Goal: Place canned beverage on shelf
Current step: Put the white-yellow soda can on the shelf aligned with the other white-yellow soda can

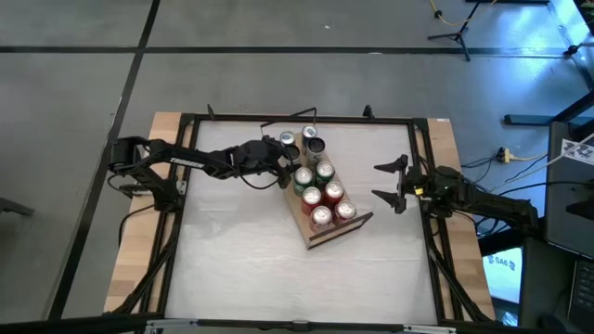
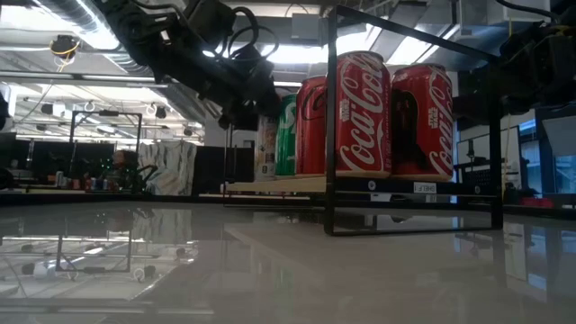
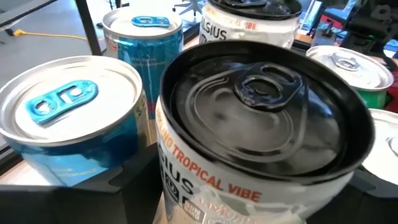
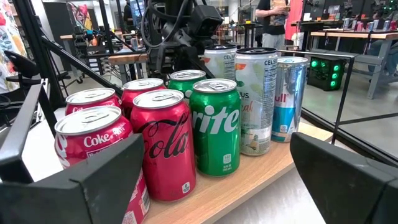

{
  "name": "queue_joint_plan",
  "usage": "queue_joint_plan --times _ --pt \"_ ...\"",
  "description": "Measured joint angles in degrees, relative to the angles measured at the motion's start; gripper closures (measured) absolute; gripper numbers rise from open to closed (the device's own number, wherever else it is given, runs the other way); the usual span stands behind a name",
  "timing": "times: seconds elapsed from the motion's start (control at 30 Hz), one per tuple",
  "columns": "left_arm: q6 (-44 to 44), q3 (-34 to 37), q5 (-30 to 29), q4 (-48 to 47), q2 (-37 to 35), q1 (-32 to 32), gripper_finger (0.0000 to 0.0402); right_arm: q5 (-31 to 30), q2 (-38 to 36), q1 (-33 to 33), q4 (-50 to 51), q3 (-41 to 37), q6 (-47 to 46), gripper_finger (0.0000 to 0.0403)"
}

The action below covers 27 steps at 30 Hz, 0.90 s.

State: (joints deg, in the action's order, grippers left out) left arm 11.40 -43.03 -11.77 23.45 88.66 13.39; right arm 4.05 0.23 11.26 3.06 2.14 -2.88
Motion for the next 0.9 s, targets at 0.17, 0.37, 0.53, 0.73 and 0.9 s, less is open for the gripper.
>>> queue_joint_plan --times 0.17,0.37,0.53,0.73,0.9 --pt "0.0 0.0 0.7 0.3 0.0 0.0 0.0105 0.0 0.0 0.0 0.0 0.0 0.0 0.0004" --pt "0.0 0.0 0.8 0.3 0.0 0.0 0.0098 0.0 0.0 0.0 0.0 0.0 0.0 0.0004" --pt "0.0 0.0 0.7 0.3 0.0 0.0 0.0058 0.0 0.0 0.0 0.0 0.0 0.0 0.0004" --pt "0.0 0.1 0.7 -0.1 -0.2 0.0 0.0016 0.0 0.0 0.0 0.0 0.0 0.0 0.0004" --pt "0.0 0.1 0.7 -0.1 -0.2 0.0 0.0011 0.0 0.0 0.0 0.0 0.0 0.0 0.0004"
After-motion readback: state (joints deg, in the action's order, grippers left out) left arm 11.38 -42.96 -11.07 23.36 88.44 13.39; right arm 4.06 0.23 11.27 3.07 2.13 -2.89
